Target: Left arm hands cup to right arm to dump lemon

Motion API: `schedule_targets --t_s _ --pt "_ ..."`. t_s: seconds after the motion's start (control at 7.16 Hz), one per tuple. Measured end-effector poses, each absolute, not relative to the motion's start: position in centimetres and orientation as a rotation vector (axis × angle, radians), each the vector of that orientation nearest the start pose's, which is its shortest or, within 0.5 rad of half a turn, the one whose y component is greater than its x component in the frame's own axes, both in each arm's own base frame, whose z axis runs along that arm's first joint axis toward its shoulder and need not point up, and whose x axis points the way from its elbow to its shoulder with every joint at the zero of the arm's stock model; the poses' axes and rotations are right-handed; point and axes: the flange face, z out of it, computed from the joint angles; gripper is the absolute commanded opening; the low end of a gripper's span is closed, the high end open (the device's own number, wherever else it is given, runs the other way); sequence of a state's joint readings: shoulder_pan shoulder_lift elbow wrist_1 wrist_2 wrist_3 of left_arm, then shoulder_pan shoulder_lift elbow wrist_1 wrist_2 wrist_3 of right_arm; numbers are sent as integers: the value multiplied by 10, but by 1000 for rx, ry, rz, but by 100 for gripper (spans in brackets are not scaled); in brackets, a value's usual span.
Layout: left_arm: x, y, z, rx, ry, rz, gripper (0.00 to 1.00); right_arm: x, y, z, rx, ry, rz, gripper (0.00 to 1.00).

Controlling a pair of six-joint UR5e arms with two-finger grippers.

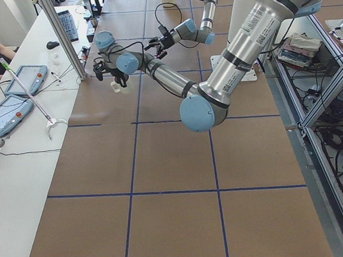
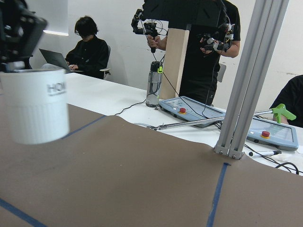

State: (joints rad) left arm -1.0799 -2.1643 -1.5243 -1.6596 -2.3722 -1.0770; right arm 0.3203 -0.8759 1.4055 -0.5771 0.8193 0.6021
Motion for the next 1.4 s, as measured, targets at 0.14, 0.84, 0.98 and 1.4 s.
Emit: schedule_targets --t_s 0.14,0.84,0.98,1.4 --pt "239 -628 329 -70 968 -250 0 -579 -436 201 1276 -761 29 100" --pt "147 -516 459 98 794 -35 0 -403 -607 298 710 -771 -137 100" --pt "139 -498 483 108 774 -13 0 -340 -630 326 619 -786 -154 100" --pt "131 -473 531 79 753 -14 0 -180 -652 403 492 -790 -162 100"
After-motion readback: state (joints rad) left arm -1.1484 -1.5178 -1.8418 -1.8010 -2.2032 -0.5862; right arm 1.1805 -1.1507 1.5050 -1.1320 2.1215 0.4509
